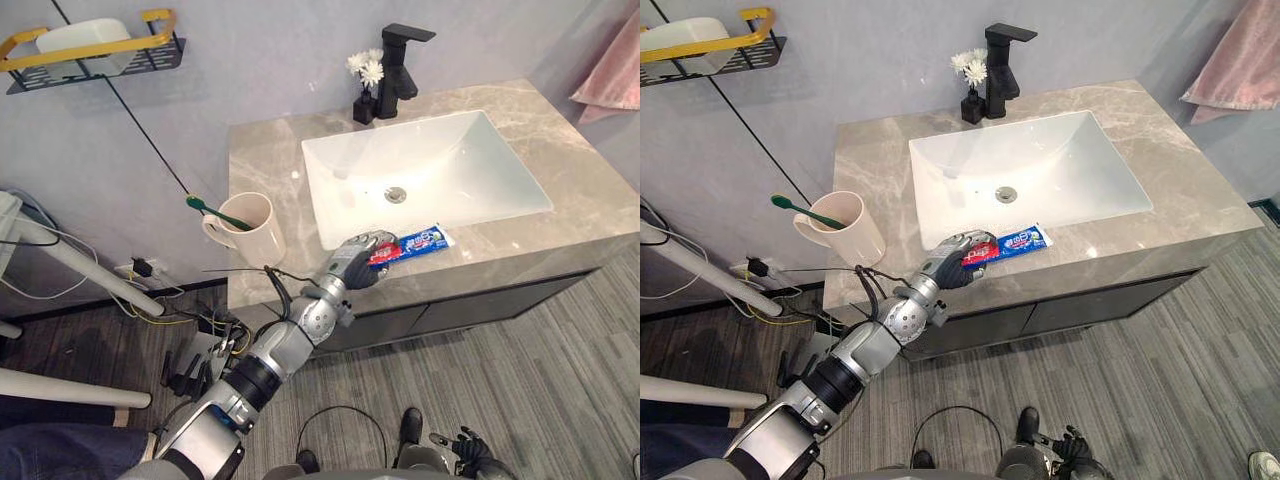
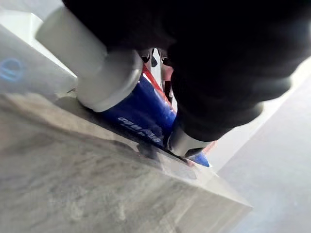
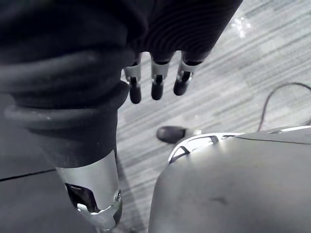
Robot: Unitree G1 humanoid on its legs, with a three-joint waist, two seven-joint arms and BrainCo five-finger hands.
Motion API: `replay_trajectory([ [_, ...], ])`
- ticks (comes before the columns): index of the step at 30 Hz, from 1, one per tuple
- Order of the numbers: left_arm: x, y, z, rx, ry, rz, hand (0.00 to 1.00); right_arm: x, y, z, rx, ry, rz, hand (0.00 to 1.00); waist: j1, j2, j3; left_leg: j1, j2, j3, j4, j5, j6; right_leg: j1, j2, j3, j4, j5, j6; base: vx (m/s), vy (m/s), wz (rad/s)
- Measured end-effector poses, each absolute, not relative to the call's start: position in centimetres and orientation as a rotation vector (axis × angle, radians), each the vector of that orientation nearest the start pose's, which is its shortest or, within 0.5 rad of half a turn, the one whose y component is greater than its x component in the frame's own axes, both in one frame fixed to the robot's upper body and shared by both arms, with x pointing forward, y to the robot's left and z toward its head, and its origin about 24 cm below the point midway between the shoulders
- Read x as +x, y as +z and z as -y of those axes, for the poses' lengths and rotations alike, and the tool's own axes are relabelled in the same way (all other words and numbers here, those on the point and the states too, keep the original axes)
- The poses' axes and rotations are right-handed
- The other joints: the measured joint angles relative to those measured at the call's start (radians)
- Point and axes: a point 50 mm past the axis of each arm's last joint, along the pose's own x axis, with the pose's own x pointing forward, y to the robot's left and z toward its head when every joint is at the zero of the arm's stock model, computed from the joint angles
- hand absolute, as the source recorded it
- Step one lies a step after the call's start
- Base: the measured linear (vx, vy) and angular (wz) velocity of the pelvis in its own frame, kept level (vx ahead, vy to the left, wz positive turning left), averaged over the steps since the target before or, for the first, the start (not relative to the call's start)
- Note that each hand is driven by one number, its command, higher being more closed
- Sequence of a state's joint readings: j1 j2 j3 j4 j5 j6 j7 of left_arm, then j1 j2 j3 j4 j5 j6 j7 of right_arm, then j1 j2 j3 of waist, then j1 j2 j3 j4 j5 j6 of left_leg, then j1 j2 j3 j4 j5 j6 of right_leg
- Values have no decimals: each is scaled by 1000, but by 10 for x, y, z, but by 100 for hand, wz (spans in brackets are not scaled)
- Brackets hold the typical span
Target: Organize washtable
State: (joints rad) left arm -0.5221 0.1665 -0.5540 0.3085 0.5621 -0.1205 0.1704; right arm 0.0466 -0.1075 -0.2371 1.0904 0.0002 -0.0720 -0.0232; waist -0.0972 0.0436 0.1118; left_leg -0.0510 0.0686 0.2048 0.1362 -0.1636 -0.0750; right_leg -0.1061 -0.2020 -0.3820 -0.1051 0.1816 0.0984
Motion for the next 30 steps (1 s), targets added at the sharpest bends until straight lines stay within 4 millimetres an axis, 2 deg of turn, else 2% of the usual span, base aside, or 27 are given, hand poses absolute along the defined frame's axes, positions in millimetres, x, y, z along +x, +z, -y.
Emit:
replay_trajectory([
  [9, 307, 111, -29, 865, -430, 571, 100, 106, -153, 225, -6, -301, -1018, 0, -2, 5, 11, -8, 1, 5, 2, -12, 8, -24, 7, 25, 0, 0, 0, 29, -4, -9],
  [18, 303, 109, -31, 843, -413, 564, 100, 108, -152, 227, -19, -326, -1003, 0, -2, 14, 30, 18, 1, -15, 2, -17, 13, 8, 7, 5, 0, -2, -2, -8, -6, 2],
  [20, 298, 104, -38, 816, -370, 552, 100, 108, -151, 227, -9, -349, -992, 0, -4, 15, 32, 25, 1, -15, 2, -20, 12, 13, 8, 5, 0, -4, -3, -34, -8, -2],
  [23, 277, 97, -42, 750, -362, 550, 100, 106, -149, 226, 31, -404, -960, 0, 3, 13, 33, 25, 3, -15, 1, -21, 12, 14, 9, 5, 0, -5, -2, 0, 0, 0],
  [24, 266, 93, -38, 715, -386, 548, 100, 114, -143, 221, 71, -425, -890, 0, 7, 9, 35, 27, 3, -14, 0, -21, 11, 14, 9, 14, 0, -4, -2, -47, -21, -9],
  [28, 254, 91, -19, 639, -427, 559, 100, 150, -99, 192, 133, -336, -585, 0, 7, -20, 31, 29, 2, 21, 0, -20, 12, -7, 9, 53, 0, 3, 7, -46, -18, -22],
  [30, 251, 94, -8, 632, -463, 575, 100, 158, -84, 191, 159, -344, -495, 0, 7, -24, 29, 29, 1, 33, 0, -20, 12, -13, 8, 63, 1, 7, 7, -31, -10, -23],
])
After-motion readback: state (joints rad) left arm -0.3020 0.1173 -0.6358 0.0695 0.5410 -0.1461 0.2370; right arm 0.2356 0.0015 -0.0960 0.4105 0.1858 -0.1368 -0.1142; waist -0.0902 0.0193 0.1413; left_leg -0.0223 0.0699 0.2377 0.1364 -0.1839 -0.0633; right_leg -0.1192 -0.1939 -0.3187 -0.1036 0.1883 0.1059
